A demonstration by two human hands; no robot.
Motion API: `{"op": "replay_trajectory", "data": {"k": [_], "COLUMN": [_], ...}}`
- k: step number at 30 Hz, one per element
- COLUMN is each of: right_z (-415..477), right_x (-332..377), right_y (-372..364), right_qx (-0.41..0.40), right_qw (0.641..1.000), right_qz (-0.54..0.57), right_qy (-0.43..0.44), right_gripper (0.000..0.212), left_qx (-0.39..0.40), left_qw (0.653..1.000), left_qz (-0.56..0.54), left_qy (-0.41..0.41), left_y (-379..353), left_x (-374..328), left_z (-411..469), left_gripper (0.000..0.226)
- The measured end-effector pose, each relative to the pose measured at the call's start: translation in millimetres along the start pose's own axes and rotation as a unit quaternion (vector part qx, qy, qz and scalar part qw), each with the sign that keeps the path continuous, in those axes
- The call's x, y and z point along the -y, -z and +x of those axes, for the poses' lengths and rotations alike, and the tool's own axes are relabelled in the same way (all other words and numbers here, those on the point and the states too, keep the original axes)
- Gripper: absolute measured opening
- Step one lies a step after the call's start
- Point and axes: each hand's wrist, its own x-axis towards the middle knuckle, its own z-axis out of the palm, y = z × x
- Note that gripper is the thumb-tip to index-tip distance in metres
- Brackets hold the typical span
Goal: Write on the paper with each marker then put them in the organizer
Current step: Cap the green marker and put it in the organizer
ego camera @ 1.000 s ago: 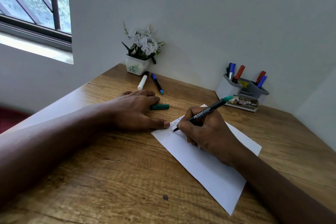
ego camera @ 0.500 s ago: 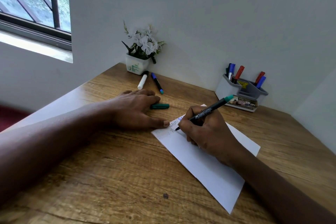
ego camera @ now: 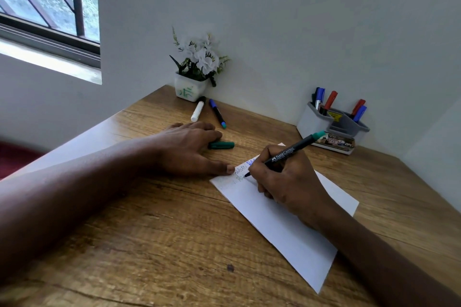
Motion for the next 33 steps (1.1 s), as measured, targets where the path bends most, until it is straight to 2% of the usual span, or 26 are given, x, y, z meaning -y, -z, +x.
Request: {"op": "replay_trajectory", "data": {"k": [4, 11, 21, 33], "right_z": [0.5, 1.0, 0.7, 0.6], "right_x": [-4.1, -2.1, -4.5, -4.8], "right_y": [0.3, 0.7, -0.8, -1.4], "right_qx": [-0.026, -0.01, -0.038, -0.059], "right_qw": [0.999, 0.999, 0.998, 0.998], "right_qz": [-0.013, -0.026, -0.041, -0.031], "right_qy": [0.017, 0.02, 0.023, -0.001], "right_gripper": [0.015, 0.016, 0.016, 0.015], "left_qx": [0.003, -0.008, -0.002, 0.006], "left_qw": [1.0, 1.0, 1.0, 1.0], "left_qz": [-0.004, -0.002, -0.005, -0.007], "left_qy": [0.0, -0.004, 0.001, 0.0], "left_y": [0.2, 0.1, 0.5, 1.1], "left_x": [-0.2, -0.7, -0.6, -1.2], "left_z": [0.2, -1.6, -0.8, 0.2], "left_gripper": [0.093, 0.093, 0.093, 0.093]}}
